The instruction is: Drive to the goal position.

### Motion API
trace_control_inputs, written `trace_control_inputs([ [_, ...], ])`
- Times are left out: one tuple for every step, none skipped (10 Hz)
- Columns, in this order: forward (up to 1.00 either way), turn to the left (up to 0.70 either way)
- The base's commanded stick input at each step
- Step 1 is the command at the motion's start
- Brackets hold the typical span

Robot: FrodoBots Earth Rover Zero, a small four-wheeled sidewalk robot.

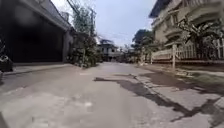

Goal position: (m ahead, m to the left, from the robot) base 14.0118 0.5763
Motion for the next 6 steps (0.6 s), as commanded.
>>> trace_control_inputs([
  [1.00, 0.00],
  [1.00, 0.00],
  [1.00, 0.00],
  [1.00, 0.00],
  [1.00, 0.00],
  [1.00, 0.00],
])
